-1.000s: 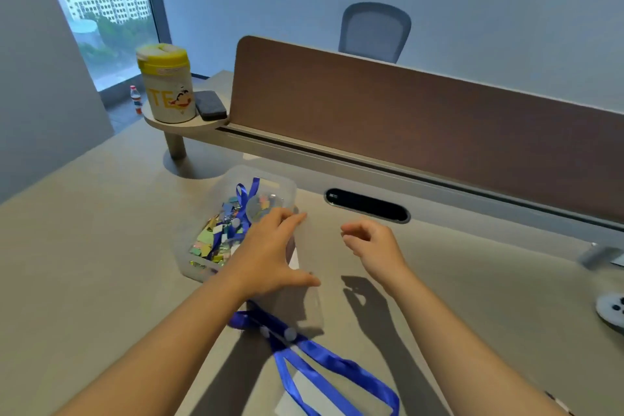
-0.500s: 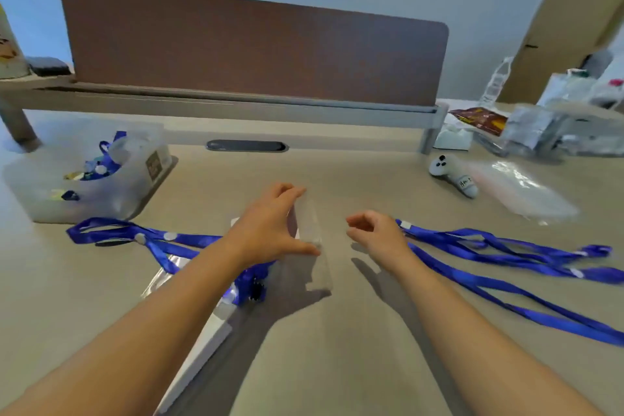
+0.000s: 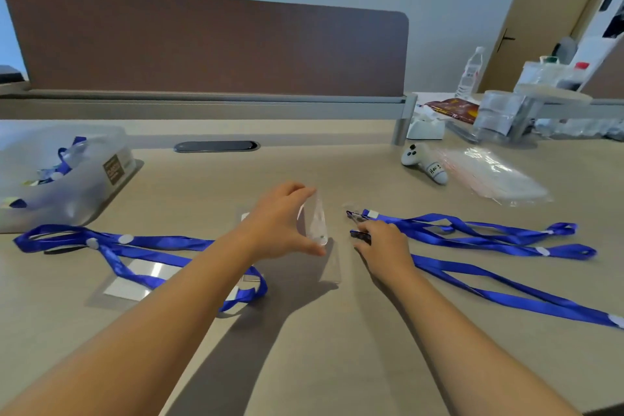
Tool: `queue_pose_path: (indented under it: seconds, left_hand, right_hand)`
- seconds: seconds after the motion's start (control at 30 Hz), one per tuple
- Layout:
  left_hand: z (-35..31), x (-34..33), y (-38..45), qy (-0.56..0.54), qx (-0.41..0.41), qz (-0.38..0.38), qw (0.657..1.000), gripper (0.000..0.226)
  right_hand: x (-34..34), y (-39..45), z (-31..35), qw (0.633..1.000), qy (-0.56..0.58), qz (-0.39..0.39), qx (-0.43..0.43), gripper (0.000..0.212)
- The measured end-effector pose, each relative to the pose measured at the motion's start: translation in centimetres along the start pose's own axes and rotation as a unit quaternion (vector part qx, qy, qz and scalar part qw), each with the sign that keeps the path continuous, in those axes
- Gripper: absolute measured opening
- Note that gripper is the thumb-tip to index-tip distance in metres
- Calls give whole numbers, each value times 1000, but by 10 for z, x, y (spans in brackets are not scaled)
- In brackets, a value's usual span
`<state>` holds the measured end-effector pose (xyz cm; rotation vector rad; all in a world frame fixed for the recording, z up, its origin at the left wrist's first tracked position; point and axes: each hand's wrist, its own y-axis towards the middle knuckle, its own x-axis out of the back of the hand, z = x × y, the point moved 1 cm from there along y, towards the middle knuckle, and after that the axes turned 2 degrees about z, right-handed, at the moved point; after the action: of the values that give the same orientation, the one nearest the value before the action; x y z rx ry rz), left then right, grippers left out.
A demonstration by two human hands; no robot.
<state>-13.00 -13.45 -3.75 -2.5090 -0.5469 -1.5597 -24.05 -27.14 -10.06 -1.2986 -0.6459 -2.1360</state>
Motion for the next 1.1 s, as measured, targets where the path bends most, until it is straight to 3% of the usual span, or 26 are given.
queue_pose_path:
  seconds: [0.17, 0.27, 0.37, 0.43, 0.7, 0.83, 0.97, 1.1]
  left_hand:
    - [2, -14, 12, -17, 10, 2, 1000, 94]
    - [3, -17, 11, -21, 16, 0, 1000, 94]
    - [5, -14, 8, -19, 20, -7, 1000, 94]
    - [5, -10, 6, -17, 21, -12, 1000, 93]
    - [7, -5, -10, -17, 28, -14, 999, 92]
    - [7, -4, -12, -15, 30, -15, 999, 91]
    - [10, -4, -12, -12, 35, -16, 999, 92]
    - [14, -4, -13, -15, 38, -21, 999, 91]
  right_hand:
    - [-2, 2, -3, 998, 39, 10, 43, 22]
    - [5, 3, -1, 989, 143, 6, 35, 20]
    - [16, 2, 6, 957, 287, 32, 15, 20]
    - [20, 2, 12, 950, 308, 43, 13, 20]
    - [25, -6, 27, 902, 401, 159, -18, 49]
    - [26, -8, 30, 909, 385, 160, 15, 52]
    - [26, -9, 33, 923, 337, 184, 28, 32]
    - [22, -9, 33, 948, 280, 149, 36, 20]
